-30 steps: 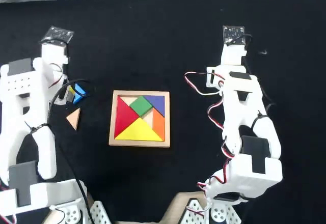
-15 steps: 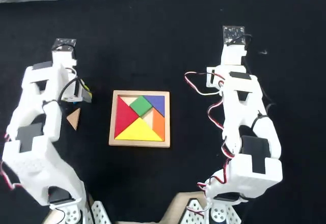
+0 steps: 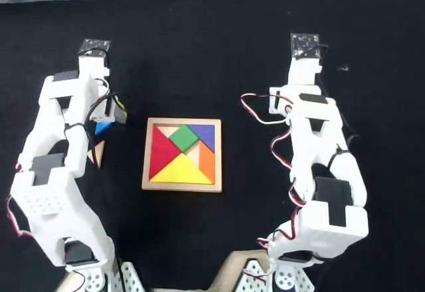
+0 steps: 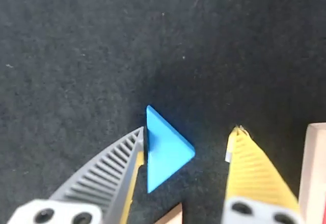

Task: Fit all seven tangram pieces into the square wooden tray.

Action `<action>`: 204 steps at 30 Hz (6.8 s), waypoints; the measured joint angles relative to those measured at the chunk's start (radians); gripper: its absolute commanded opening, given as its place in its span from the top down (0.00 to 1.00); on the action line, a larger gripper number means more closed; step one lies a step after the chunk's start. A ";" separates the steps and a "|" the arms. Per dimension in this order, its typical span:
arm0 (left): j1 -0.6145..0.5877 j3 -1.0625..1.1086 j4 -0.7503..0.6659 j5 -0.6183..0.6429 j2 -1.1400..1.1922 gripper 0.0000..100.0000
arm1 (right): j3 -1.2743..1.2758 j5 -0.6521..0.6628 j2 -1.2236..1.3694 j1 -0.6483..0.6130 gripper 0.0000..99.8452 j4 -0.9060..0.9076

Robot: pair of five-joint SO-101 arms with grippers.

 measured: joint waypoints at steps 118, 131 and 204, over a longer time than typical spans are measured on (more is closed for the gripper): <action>0.430 -0.232 0.305 -0.776 0.028 0.80 | -0.018 0.000 0.000 0.017 0.99 -0.002; 0.302 -0.203 0.393 -0.795 0.002 0.80 | -0.018 0.000 0.000 0.017 0.99 -0.002; 0.351 -0.100 0.129 -0.629 -0.025 0.80 | -0.018 0.000 0.000 0.017 0.99 -0.014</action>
